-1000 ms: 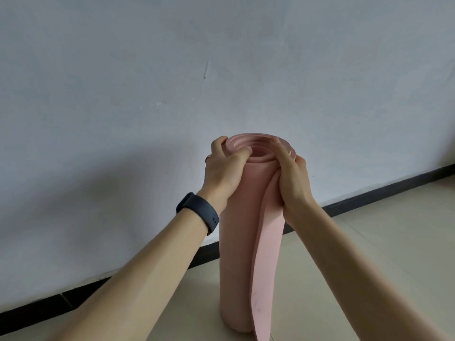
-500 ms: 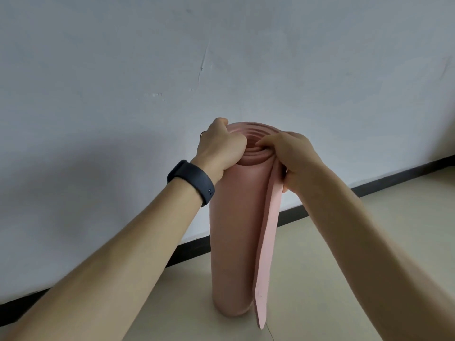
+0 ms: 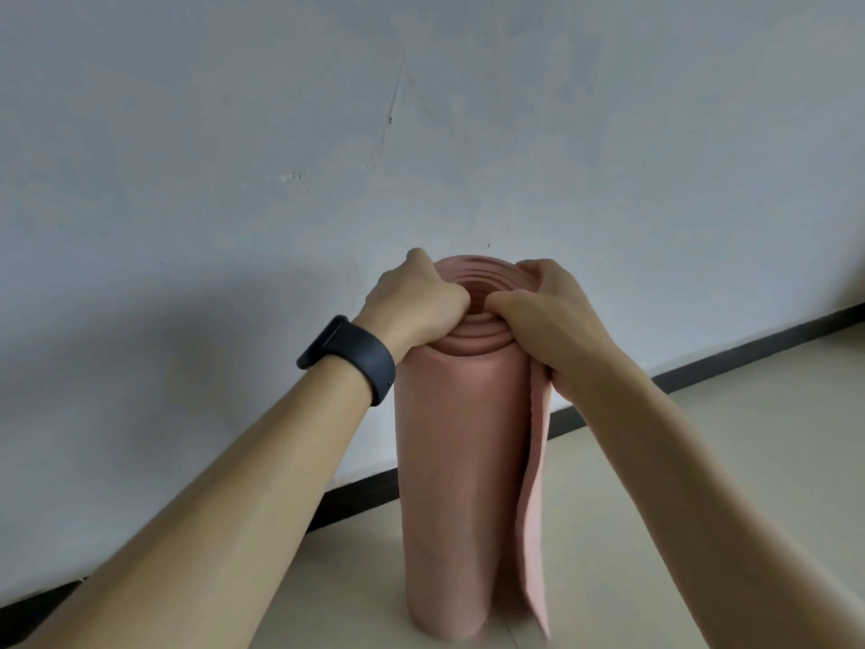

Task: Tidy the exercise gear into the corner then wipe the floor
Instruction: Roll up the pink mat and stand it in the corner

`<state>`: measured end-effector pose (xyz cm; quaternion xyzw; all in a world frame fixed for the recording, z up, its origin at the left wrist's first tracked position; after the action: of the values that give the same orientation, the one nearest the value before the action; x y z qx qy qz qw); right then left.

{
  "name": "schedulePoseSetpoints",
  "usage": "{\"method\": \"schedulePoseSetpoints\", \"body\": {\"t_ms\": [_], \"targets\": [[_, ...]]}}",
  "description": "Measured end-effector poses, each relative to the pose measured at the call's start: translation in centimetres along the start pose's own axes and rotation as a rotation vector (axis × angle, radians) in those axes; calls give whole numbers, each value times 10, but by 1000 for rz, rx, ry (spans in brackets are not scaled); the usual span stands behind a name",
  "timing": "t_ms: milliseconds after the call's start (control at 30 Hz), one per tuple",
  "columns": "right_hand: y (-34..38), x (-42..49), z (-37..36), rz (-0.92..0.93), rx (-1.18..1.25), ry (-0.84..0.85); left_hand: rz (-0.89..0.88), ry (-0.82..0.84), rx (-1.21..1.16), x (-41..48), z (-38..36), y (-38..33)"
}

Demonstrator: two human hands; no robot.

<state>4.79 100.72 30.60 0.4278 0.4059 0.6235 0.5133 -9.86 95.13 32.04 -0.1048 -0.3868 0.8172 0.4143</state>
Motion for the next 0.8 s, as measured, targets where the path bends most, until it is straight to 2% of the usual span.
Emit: {"method": "schedulePoseSetpoints", "body": {"t_ms": [233,367,467,533,600,667,800], "targets": [[-25,-2,-6,-56,20,-42,-65,-25,71,-9,-15,12],[-53,-16,12,-288,11,-61,-46,-27,40,-31,-36,2],[-63,-49,36,-593,-96,69,220,20,-50,-58,-38,4],[-53,-76,56,-704,-217,166,422,99,-55,-85,-26,7],[-32,-101,78,-764,-312,189,473,249,-29,-112,-12,-2],[4,-125,102,-777,-377,197,530,323,-39,-138,15,-16],[93,-168,157,-737,-436,103,584,299,-99,-178,90,-71]]}}
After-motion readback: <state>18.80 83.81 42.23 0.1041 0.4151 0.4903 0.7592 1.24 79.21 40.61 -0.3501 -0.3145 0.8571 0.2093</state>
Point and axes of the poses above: each hand's wrist, its own x-axis towards the middle knuckle, its own z-axis out of the back of the hand, y = z × x, the point moved 9 cm from there along x, towards the middle knuckle, and after that the axes turned 13 degrees about -y, right-handed, at the moved point
